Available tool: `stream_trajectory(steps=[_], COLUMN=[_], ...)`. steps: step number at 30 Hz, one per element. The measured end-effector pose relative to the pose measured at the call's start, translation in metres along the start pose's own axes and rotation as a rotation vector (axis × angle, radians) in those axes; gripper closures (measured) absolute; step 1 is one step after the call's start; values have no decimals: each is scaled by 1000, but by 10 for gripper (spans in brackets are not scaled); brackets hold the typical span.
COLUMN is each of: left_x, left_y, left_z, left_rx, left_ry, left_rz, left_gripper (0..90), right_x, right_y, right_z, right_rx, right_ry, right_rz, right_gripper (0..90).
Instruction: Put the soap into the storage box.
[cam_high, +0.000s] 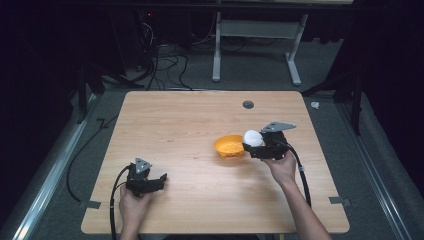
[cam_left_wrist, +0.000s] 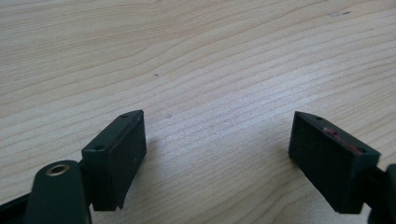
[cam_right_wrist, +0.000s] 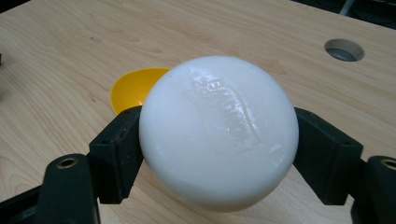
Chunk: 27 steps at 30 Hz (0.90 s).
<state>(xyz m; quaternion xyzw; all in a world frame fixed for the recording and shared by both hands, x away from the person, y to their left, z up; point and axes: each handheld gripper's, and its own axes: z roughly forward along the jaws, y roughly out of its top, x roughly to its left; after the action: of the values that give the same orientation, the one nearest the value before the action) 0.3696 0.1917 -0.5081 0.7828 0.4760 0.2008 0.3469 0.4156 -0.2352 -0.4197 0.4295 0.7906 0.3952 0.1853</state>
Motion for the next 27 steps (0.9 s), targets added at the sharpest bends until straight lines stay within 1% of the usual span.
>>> stream_trajectory(steps=[1, 8, 9, 13, 19, 22, 27], left_x=[0, 0, 0, 0, 0, 0, 0], left_y=[0, 0, 0, 0, 0, 0, 0], left_z=[0, 0, 0, 0, 0, 0, 0], left_rx=[1, 1, 1, 1, 1, 1, 1], left_ry=[0, 0, 0, 0, 0, -1, -1], left_rz=[1, 2, 1, 1, 2, 1, 1], left_gripper=[197, 197, 197, 197, 197, 197, 197], right_x=[3, 8, 8, 10, 14, 16, 18], right_y=[3, 10, 12, 14, 17, 19, 20], right_z=[4, 14, 18, 24, 36, 41, 47], right_rx=[5, 24, 24, 43, 58, 65, 77], right_ry=[8, 24, 35, 36, 48, 47, 44], right_rz=[-8, -13, -17, -9, -17, -26, -28], right_gripper=[249, 249, 249, 249, 249, 249, 249])
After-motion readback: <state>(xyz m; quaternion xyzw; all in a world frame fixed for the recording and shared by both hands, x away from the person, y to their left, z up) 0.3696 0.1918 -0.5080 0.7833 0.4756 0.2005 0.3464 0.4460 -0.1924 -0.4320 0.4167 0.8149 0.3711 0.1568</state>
